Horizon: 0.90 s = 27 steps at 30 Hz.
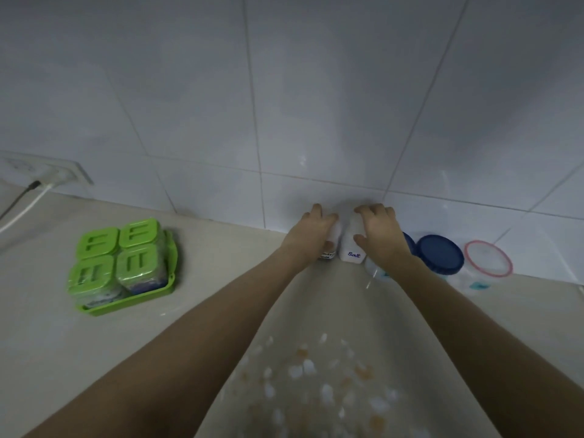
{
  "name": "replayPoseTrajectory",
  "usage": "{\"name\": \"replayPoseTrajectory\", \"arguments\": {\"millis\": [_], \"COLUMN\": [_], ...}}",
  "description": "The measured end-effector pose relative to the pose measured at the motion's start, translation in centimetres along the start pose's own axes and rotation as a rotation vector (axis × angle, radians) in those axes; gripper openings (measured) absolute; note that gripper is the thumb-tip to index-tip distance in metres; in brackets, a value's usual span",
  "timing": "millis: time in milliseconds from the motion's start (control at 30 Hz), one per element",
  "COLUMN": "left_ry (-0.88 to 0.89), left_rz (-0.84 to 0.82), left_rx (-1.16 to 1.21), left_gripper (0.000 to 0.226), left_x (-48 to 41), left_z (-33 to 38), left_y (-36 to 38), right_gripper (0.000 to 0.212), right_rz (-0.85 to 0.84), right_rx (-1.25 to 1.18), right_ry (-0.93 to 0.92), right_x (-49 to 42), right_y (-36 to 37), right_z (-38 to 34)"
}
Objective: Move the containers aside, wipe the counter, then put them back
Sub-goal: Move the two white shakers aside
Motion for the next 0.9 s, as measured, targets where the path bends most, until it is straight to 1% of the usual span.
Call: {"name": "replayPoseTrajectory", "arguments": {"millis": [67,100,167,233,267,333,433,500,600,733,900], "left_ry": [0.017,0.023,-0.001,-0.041,-0.065,-0.120,-0.219,-0.277,-0.332,-0.381,-0.411], "left_rz": [-0.021,-0.022,-0.013,-0.011,-0.012,-0.013,-0.004,0.011,0.025,0.061,0.108], "left_rx": [-0.016,-0.021,-0.007,-0.020,-0.028,-0.045,-0.063,-0.049,-0.050,-0.036,-0.026], "left_gripper": [0.048,0.045,0.042,0.044,0.046,0.048,0.049,0.050,0.050,0.049,0.046], "left_x": [1.2,2.1,4.0,6.0,7.0,8.9,11.3,12.3,13.2,13.7,13.6], "left_z": [-0.1,-0.3,-1.7,-3.6,-4.6,-7.0,-11.0,-13.4,-16.7,-20.1,-22.8], "left_y": [-0.3,-0.5,-1.4,-2.4,-3.1,-4.4,-6.7,-8.1,-10.0,-11.6,-11.9], "right_gripper": [0.054,0.054,0.054,0.054,0.054,0.053,0.055,0.055,0.055,0.049,0.051], "right_rz": [-0.032,-0.053,-0.075,-0.067,-0.056,-0.041,-0.101,-0.121,-0.131,-0.141,-0.141], "right_rx": [-0.040,-0.031,0.070,0.184,0.195,0.136,-0.025,-0.087,-0.137,-0.139,-0.195], "right_ry": [0.067,0.073,0.018,-0.061,-0.086,-0.110,-0.124,-0.132,-0.156,-0.209,-0.228], "right_x": [0.0,0.2,0.7,1.3,1.7,2.2,2.4,2.0,0.9,-1.2,-3.2], "right_y": [-0.1,-0.1,-0.4,-0.8,-1.0,-1.2,-0.6,-0.4,0.2,1.0,2.8], "right_z": [0.5,0.4,-1.2,-3.5,-4.7,-7.1,-10.8,-13.1,-17.0,-21.9,-25.3]}}
Point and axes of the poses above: each hand's wrist, its own x-axis away from the middle knuckle, its own y-axis out of the palm, z = x × y, the point moved 9 cm from there along -x, towards the middle knuckle, and after that the axes turned 1 degree about x, right-handed, at the moved point
